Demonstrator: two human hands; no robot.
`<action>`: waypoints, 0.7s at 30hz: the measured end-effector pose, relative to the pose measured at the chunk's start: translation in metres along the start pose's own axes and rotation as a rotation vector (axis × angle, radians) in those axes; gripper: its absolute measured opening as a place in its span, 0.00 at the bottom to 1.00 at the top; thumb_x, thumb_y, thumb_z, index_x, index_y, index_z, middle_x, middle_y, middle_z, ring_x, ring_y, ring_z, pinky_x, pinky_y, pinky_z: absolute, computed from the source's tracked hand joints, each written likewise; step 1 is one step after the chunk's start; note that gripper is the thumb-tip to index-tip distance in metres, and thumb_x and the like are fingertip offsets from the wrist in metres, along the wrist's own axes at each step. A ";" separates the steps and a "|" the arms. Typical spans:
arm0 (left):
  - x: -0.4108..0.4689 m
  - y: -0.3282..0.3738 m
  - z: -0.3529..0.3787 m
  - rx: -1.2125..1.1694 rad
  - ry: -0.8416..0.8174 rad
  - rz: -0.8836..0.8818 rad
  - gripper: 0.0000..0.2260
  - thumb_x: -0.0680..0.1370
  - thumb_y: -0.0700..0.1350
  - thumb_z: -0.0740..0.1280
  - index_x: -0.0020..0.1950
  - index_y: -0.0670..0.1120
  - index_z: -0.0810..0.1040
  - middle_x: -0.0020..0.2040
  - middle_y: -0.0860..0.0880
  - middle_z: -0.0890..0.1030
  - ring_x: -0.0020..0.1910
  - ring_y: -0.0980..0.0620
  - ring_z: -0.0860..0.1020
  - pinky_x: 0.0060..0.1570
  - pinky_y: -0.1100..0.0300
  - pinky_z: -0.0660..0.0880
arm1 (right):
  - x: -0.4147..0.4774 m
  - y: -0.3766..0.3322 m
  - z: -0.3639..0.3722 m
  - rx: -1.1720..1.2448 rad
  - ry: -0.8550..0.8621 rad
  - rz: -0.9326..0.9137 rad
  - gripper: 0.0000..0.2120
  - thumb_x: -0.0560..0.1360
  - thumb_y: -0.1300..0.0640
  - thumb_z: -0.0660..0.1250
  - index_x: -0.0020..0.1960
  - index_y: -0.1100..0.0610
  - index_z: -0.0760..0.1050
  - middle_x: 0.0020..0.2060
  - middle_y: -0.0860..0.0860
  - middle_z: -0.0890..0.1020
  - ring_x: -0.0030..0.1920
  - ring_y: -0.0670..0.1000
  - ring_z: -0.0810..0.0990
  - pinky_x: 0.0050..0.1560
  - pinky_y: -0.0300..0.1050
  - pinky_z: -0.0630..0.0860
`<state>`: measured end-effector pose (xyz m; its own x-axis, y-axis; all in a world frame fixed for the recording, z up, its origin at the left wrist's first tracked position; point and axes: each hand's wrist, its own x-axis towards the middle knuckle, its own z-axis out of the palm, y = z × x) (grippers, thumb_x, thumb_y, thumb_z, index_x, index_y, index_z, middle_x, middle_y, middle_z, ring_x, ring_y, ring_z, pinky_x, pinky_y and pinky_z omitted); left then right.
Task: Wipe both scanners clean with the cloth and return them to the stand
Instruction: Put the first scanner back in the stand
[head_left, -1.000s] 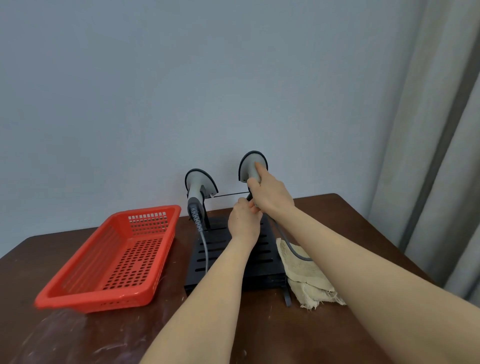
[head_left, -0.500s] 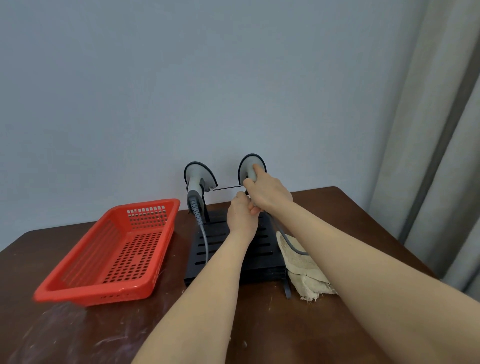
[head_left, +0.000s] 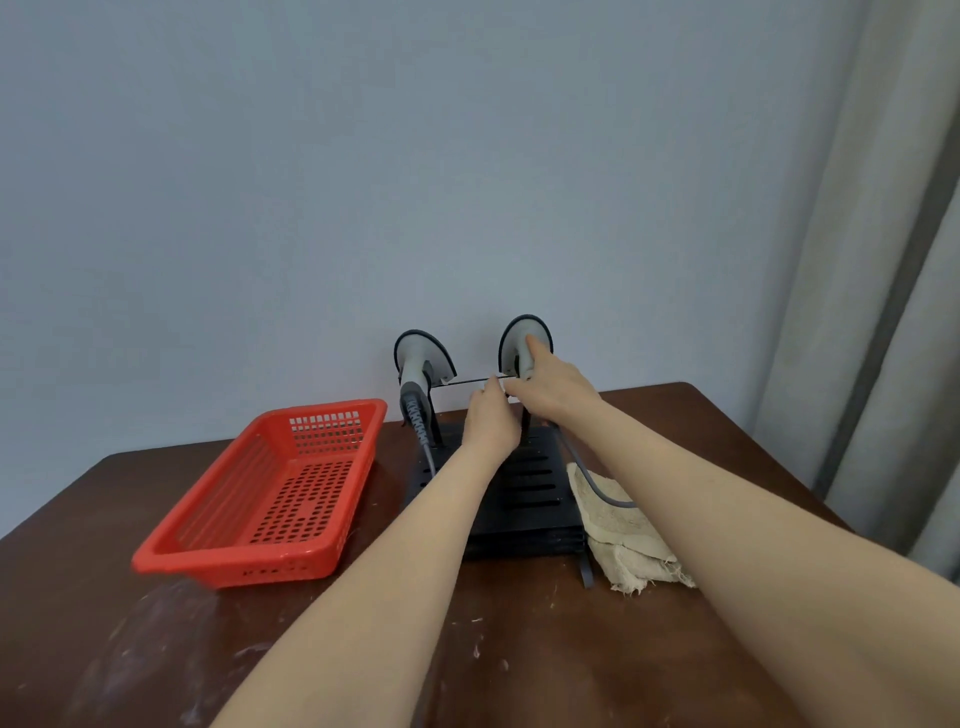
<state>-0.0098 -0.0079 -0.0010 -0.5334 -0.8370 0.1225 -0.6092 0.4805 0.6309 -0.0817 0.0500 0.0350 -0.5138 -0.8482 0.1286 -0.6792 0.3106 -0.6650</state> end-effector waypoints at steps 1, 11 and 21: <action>-0.003 0.003 -0.006 0.000 -0.013 -0.011 0.24 0.79 0.35 0.58 0.74 0.39 0.58 0.71 0.38 0.66 0.69 0.41 0.67 0.62 0.54 0.67 | -0.002 0.000 -0.001 -0.030 0.003 -0.003 0.18 0.74 0.53 0.60 0.61 0.52 0.59 0.46 0.56 0.75 0.46 0.59 0.76 0.42 0.49 0.72; -0.034 0.019 -0.049 0.030 0.060 0.014 0.28 0.78 0.30 0.57 0.77 0.41 0.53 0.74 0.39 0.62 0.72 0.43 0.64 0.64 0.56 0.65 | -0.016 -0.003 -0.009 -0.122 0.023 0.038 0.21 0.75 0.53 0.60 0.66 0.58 0.61 0.57 0.58 0.75 0.52 0.59 0.76 0.45 0.50 0.73; -0.043 0.020 -0.061 -0.022 0.126 0.040 0.27 0.78 0.29 0.56 0.76 0.42 0.58 0.73 0.41 0.65 0.69 0.44 0.68 0.59 0.58 0.68 | -0.023 -0.002 -0.012 -0.081 0.038 0.023 0.17 0.76 0.54 0.60 0.61 0.60 0.63 0.49 0.57 0.74 0.47 0.58 0.74 0.41 0.48 0.69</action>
<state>0.0365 0.0218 0.0531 -0.4777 -0.8445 0.2422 -0.5754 0.5091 0.6401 -0.0753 0.0743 0.0421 -0.5484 -0.8238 0.1431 -0.7063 0.3648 -0.6067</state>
